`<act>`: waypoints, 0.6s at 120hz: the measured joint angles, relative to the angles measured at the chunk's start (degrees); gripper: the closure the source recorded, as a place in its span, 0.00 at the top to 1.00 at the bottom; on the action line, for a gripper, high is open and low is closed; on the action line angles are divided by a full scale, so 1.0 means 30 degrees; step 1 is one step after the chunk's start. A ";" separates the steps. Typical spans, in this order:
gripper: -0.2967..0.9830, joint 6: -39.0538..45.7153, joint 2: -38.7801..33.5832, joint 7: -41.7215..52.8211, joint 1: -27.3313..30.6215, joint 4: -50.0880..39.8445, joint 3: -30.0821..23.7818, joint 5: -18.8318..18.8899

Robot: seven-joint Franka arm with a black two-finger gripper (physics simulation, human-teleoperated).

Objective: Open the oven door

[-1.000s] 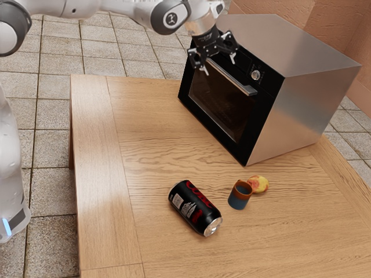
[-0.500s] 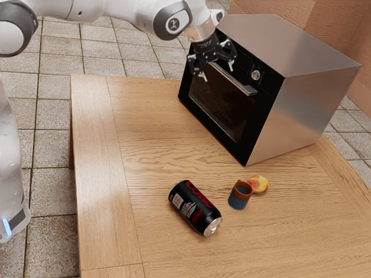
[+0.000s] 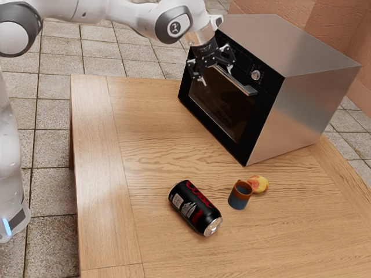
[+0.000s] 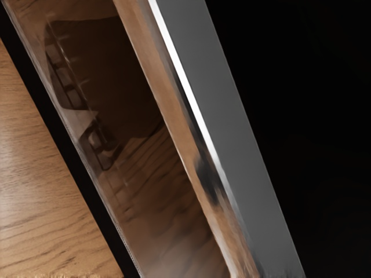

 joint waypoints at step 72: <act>0.72 -0.0015 -0.0457 0.0112 -0.0021 -0.0945 0.0315 -0.0162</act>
